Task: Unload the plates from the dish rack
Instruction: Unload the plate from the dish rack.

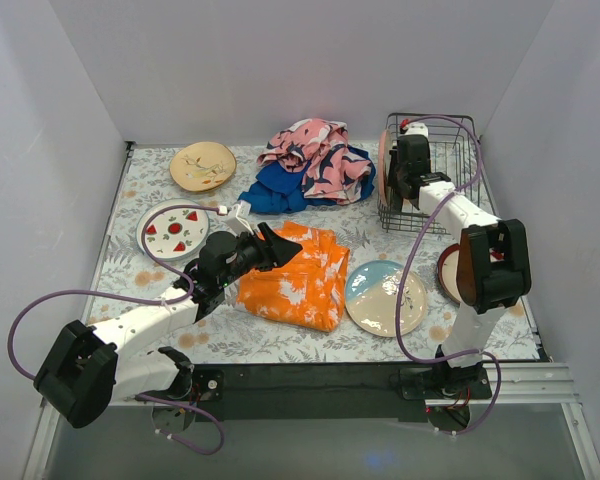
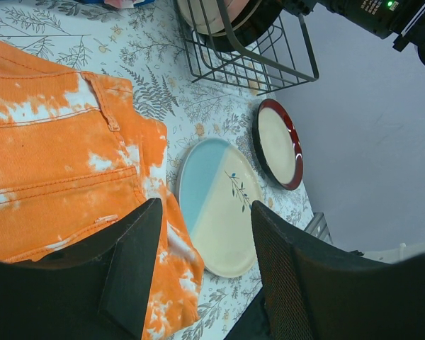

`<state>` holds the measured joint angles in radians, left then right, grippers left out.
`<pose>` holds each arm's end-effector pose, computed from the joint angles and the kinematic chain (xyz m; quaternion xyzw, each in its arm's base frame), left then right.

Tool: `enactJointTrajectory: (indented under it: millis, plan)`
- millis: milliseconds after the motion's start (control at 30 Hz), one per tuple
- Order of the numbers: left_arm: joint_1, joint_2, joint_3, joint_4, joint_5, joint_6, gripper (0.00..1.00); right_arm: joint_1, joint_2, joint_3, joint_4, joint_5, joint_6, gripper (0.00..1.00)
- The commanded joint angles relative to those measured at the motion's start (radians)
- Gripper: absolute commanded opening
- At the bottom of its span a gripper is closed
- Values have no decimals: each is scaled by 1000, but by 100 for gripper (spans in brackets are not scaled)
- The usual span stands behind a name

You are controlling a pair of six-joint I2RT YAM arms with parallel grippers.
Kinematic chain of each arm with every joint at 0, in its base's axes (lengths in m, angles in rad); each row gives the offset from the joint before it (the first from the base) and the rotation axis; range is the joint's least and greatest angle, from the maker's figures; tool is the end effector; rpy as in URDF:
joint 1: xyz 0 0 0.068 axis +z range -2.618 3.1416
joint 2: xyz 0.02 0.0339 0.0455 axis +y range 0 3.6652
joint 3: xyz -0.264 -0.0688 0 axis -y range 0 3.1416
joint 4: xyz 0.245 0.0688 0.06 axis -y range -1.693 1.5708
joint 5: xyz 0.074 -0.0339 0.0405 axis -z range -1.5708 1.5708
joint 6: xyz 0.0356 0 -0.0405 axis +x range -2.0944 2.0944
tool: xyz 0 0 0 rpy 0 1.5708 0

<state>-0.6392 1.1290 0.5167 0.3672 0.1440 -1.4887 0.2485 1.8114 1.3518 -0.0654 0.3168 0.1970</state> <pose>0.1960 -0.1521 0.2339 -0.2837 0.7346 -0.5641 0.2484 0.4122 0.0931 0.2609 0.0567 0.8573 -0.0243 0.5111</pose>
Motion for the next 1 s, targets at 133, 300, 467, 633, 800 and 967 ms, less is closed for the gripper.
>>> enactJointTrajectory:
  millis: [133,300,467,633,800,967]
  plan:
    - [-7,-34,0,-2,-17,10,52,6,-138,81,122,-64,-73,1]
    - [-7,-46,-1,-2,-20,7,52,14,-168,96,119,-67,-100,1]
    - [-7,-44,-3,-4,-14,5,52,18,-182,101,115,-74,-126,1]
    - [-8,-44,-3,-2,-14,5,52,18,-204,101,116,-71,-131,1]
    - [-7,-41,-1,-4,-15,4,52,18,-230,106,125,-48,-145,1]
    - [-8,-44,-1,-2,-15,4,51,20,-248,113,136,-56,-153,1]
